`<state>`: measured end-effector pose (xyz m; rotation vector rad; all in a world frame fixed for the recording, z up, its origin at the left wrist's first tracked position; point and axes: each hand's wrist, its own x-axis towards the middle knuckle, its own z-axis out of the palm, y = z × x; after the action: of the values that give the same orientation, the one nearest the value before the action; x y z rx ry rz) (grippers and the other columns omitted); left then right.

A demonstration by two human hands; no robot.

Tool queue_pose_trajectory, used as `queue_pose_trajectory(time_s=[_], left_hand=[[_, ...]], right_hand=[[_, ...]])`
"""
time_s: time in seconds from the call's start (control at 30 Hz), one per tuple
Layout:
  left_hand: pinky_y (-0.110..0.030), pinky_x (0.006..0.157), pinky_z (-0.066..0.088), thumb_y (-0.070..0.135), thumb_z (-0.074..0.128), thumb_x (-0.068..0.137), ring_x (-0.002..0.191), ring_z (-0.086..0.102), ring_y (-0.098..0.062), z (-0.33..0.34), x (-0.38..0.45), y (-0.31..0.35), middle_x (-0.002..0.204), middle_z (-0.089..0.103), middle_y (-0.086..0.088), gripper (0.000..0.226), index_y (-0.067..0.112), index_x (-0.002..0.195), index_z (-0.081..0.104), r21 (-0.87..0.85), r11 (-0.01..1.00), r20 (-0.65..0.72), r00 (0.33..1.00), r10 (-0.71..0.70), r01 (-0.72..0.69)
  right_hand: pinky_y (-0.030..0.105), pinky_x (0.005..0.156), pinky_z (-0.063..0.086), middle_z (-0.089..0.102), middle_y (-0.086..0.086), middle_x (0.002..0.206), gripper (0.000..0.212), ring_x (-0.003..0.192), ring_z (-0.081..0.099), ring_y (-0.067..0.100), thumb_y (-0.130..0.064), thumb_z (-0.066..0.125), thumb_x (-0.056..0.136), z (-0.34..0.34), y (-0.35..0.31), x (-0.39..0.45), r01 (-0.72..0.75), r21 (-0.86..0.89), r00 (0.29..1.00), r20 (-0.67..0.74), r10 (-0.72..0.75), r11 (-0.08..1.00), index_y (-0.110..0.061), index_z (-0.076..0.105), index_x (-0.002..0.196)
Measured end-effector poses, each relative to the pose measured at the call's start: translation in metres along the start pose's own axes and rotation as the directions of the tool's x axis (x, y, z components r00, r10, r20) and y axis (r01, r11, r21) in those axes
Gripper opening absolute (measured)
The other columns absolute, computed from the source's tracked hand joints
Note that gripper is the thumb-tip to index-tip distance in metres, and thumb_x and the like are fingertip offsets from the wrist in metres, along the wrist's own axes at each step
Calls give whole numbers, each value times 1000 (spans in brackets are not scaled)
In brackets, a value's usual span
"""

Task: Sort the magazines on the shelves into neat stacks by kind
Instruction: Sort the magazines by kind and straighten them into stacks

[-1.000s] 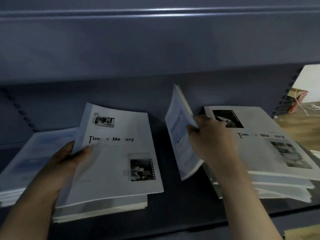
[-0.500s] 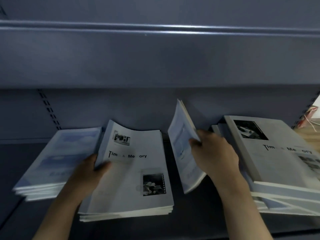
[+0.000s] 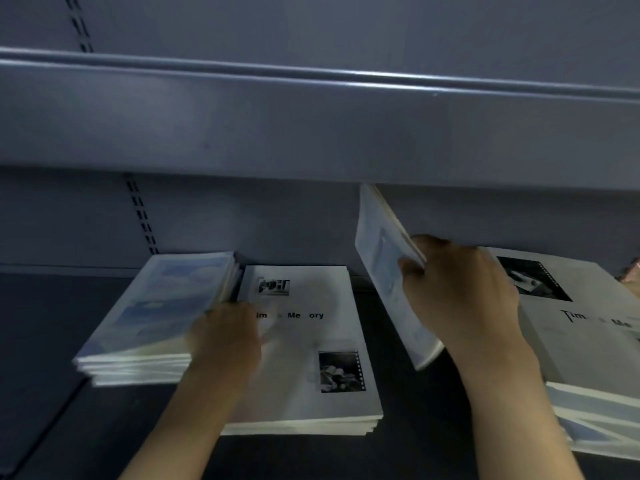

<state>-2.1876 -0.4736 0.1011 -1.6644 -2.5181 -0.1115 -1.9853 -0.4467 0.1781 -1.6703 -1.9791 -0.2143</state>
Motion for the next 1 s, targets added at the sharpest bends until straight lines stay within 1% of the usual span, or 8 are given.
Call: queue_pose_trajectory(time_s=[0.07,0.17,0.37,0.5,0.67,0.8,0.9,1.0], left_hand=[[-29,78,49,28,56,91,104,59,-21,1,2,5,109,62,-4,24,13,110,57,40,999,23,999,23,-24],[-28,77,50,27,54,92,101,61,-20,3,1,8,107,64,-3,22,14,109,58,-71,994,-38,996,84,-87],[-24,64,39,46,45,93,91,62,-16,-5,-3,-37,93,64,3,28,22,100,58,-295,952,-211,977,12,-76],[-27,62,42,42,48,92,86,63,-20,-10,-13,-81,85,65,5,24,25,98,63,-430,902,-236,969,-75,-35],[-31,63,46,45,46,90,83,62,-28,-10,-25,-138,90,68,-1,25,27,97,63,-458,882,-254,934,-251,112],[-27,60,39,42,49,90,81,62,-26,-8,-37,-169,87,68,2,22,27,97,62,-425,888,-256,917,-306,177],[-26,63,40,43,55,87,85,63,-20,-6,-43,-185,91,68,10,19,31,101,61,-434,886,-215,936,-280,166],[-26,65,43,45,58,85,88,64,-17,-5,-46,-193,95,68,13,23,32,104,60,-434,888,-196,947,-255,150]], right_hand=[[24,52,28,46,-6,71,14,62,45,15,-32,43,96,-4,-5,1,53,12,999,-5,-52,999,-25,56,99],[22,49,31,52,-4,65,15,56,50,13,-28,46,94,-9,-12,3,62,125,997,44,-68,990,-22,51,81],[30,59,38,63,16,91,26,80,58,26,-29,52,92,3,-43,12,-39,549,977,195,-83,835,-5,59,98],[31,61,37,63,24,92,32,85,60,38,-29,55,91,39,-82,13,-131,712,948,294,-124,690,3,59,93],[37,76,52,69,11,91,21,87,66,28,-27,59,90,74,-140,3,-302,828,902,409,-140,472,-7,65,93],[19,63,51,70,-1,85,14,76,67,7,-25,59,92,96,-176,-8,-396,862,861,469,-199,317,-14,66,87],[4,46,42,61,-14,77,16,62,58,-4,-26,57,94,109,-191,-17,-459,849,829,515,-218,260,-27,57,78],[10,51,46,56,-15,80,5,70,55,0,-28,53,96,125,-198,-22,-493,814,806,561,-191,307,-28,56,92]])
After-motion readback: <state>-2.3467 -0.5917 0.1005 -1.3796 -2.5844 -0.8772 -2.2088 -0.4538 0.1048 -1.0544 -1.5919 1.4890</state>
